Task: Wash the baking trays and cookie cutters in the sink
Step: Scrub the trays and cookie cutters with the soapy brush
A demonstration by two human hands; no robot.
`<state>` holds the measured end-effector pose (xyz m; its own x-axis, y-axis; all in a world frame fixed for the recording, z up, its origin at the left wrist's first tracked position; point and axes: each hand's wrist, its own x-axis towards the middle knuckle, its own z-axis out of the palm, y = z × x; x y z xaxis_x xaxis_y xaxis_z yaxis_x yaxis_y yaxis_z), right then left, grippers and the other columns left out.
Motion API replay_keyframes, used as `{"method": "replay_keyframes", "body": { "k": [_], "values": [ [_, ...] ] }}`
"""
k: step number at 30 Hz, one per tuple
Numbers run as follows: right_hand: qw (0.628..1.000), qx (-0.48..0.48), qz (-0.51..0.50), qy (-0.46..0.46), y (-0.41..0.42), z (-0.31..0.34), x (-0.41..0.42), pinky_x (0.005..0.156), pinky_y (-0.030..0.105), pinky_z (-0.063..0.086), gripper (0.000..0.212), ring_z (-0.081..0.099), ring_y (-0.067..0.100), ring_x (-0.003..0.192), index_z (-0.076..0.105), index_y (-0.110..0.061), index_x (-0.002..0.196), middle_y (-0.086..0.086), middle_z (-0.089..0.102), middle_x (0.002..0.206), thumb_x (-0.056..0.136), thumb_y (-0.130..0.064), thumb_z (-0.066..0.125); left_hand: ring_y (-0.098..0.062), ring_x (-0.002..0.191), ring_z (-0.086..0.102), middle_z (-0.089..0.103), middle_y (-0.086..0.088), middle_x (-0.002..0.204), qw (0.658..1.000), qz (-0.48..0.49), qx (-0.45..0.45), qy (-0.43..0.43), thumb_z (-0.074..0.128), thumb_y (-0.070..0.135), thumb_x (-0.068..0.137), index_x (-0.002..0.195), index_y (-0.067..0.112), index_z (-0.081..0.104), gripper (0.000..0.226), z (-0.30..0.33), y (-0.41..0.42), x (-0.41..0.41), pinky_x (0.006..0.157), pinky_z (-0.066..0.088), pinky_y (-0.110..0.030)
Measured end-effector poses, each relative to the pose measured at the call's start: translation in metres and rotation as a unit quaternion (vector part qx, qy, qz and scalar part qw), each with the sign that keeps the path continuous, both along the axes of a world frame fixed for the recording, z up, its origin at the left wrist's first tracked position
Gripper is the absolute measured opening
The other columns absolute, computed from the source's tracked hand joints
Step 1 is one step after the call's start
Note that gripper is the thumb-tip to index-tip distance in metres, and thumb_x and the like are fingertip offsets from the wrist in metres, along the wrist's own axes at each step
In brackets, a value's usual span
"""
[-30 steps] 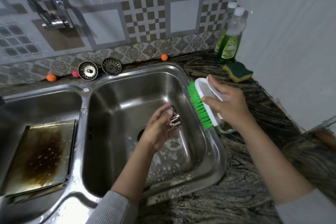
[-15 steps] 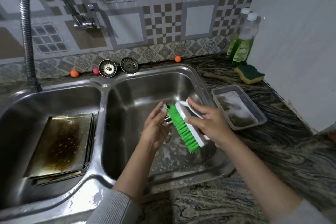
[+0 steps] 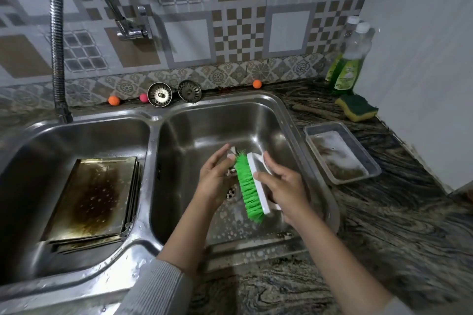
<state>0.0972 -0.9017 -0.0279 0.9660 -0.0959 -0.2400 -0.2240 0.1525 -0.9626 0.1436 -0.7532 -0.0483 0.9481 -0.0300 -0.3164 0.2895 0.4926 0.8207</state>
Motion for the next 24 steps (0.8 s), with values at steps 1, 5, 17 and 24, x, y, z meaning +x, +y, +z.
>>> {"method": "replay_keyframes", "body": {
  "k": [1, 5, 17, 24],
  "values": [
    [1.000, 0.002, -0.001, 0.008, -0.002, 0.000, 0.001, 0.077, 0.041, 0.058, 0.052, 0.069, 0.020, 0.094, 0.059, -0.029, 0.126, -0.005, 0.065, 0.121, 0.079, -0.011, 0.073, -0.026, 0.079, 0.065, 0.067, -0.015, 0.106, 1.000, 0.001, 0.016, 0.006, 0.065, 0.007, 0.086, 0.123, 0.005, 0.059, 0.038, -0.003, 0.002, 0.000, 0.071, 0.055, -0.038],
    [1.000, -0.006, -0.027, 0.015, -0.015, 0.008, 0.016, 0.082, 0.046, 0.055, 0.050, 0.067, 0.021, 0.098, 0.060, -0.038, 0.122, -0.005, 0.069, 0.112, 0.078, -0.017, 0.073, -0.030, 0.085, 0.058, 0.064, -0.014, 0.092, 0.998, 0.019, 0.047, 0.046, 0.076, 0.019, 0.074, 0.101, 0.005, 0.065, 0.031, -0.010, 0.001, -0.003, 0.073, 0.048, -0.040],
    [0.999, 0.038, -0.023, 0.014, -0.009, 0.002, 0.029, 0.084, 0.041, 0.054, 0.047, 0.061, 0.023, 0.111, 0.062, -0.048, 0.111, -0.003, 0.064, 0.124, 0.075, -0.021, 0.075, -0.020, 0.066, 0.068, 0.071, -0.012, 0.078, 0.989, 0.051, -0.006, 0.139, 0.056, -0.022, 0.075, 0.109, 0.002, 0.057, 0.042, -0.015, -0.002, 0.009, 0.071, 0.051, -0.037],
    [0.999, 0.040, -0.030, 0.006, -0.011, -0.001, 0.036, 0.097, 0.050, 0.048, 0.052, 0.060, 0.023, 0.114, 0.060, -0.039, 0.120, -0.001, 0.063, 0.127, 0.075, -0.017, 0.075, -0.016, 0.053, 0.060, 0.054, -0.009, 0.081, 0.978, 0.046, -0.071, 0.189, 0.046, -0.004, 0.091, 0.101, 0.005, 0.053, 0.015, -0.007, -0.003, 0.014, 0.043, 0.052, -0.022]
  ]
}}
